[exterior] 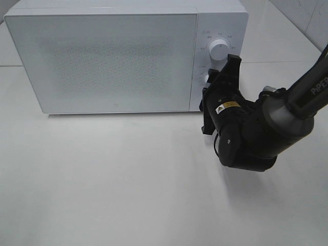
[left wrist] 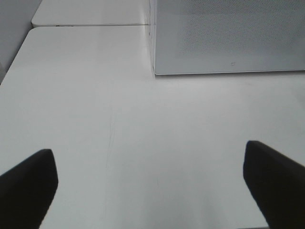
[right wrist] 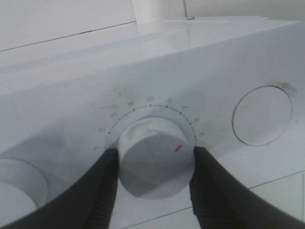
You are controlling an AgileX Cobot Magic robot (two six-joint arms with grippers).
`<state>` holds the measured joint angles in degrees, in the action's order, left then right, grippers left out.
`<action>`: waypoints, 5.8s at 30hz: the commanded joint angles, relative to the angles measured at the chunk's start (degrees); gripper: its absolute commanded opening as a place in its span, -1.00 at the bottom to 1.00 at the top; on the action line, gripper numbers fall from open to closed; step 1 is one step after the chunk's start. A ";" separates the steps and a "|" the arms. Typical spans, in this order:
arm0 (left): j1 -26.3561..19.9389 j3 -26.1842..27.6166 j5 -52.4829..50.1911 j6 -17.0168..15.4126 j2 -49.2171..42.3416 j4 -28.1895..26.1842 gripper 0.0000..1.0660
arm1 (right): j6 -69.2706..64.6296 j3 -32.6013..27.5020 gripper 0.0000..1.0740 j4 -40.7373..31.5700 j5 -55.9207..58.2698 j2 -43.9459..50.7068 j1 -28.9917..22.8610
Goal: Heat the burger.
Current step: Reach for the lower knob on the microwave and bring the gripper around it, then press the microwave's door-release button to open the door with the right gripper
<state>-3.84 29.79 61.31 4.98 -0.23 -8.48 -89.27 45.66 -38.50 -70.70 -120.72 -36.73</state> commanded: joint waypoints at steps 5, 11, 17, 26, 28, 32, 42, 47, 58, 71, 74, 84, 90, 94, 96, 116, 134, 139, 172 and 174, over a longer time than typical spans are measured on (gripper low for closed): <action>-0.11 -0.17 -0.11 -0.40 -1.03 -0.11 0.84 | -2.81 2.58 -0.98 6.53 -9.40 0.80 -0.63; -0.11 -0.17 -0.11 -0.40 -1.03 -0.11 0.84 | -1.26 2.58 -0.96 6.53 -9.40 0.80 -0.63; -0.11 -0.17 -0.11 -0.40 -1.03 -0.11 0.84 | 2.06 2.58 -0.66 4.01 -9.34 0.80 -0.63; -0.11 -0.17 -0.11 -0.40 -1.03 -0.11 0.84 | 6.59 2.58 -0.15 -1.83 -9.34 0.80 -0.63; -0.11 -0.17 -0.11 -0.40 -1.03 -0.11 0.84 | 8.02 2.58 -0.04 -3.04 -9.34 0.86 -0.63; -0.11 -0.17 -0.11 -0.40 -1.03 -0.11 0.84 | 12.43 0.74 0.19 -4.35 -9.17 2.01 -0.63; -0.11 -0.17 -0.11 -0.40 -1.03 -0.11 0.84 | 22.63 -6.36 0.25 0.23 -0.29 7.10 -0.80; -0.11 -0.17 -0.11 -0.40 -1.03 -0.11 0.84 | 32.89 -9.97 0.25 6.02 8.88 10.89 -0.57; -0.11 -0.17 -0.11 -0.40 -1.03 -0.11 0.84 | 63.60 -11.12 0.25 24.58 41.94 23.89 6.36; -0.11 -0.17 -0.11 -0.40 -1.03 -0.11 0.84 | 76.20 -2.86 0.26 44.23 85.26 31.80 10.03; -0.11 -0.17 -0.11 -0.40 -1.03 -0.11 0.84 | 78.72 -1.43 0.26 45.78 92.93 34.09 9.97; -0.11 -0.17 -0.11 -0.40 -1.03 -0.11 0.84 | 81.13 -1.15 0.26 45.38 106.57 47.38 9.85; -0.11 -0.17 -0.11 -0.40 -1.03 -0.11 0.84 | 82.39 -1.15 0.27 45.38 111.27 56.38 9.85; -0.11 -0.17 -0.11 -0.40 -1.03 -0.11 0.84 | 82.39 -1.15 0.38 45.38 113.33 62.22 9.85; -0.11 -0.17 -0.11 -0.40 -1.03 -0.11 0.84 | 82.39 -1.15 0.46 45.38 114.88 65.03 9.85; -0.11 -0.17 -0.11 -0.40 -1.03 -0.11 0.84 | 83.54 -10.49 0.42 45.55 126.57 94.14 17.82; -0.11 -0.17 -0.11 -0.40 -1.03 -0.11 0.84 | 85.08 -17.07 0.42 41.71 127.83 120.72 28.93; -0.11 -0.17 -0.11 -0.40 -1.03 -0.11 0.84 | 85.54 -17.13 0.42 41.42 127.83 122.61 29.39; -0.11 -0.17 -0.11 -0.40 -0.92 -0.06 0.84 | 85.54 -14.73 0.42 40.57 116.43 108.00 29.39; -0.11 -0.17 -0.11 -0.40 -0.92 -0.06 0.84 | 85.54 -14.73 0.42 40.57 114.42 105.42 29.39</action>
<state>-3.84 29.79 61.31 4.98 -0.23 -8.48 -4.30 30.42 2.23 46.41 -13.46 -7.68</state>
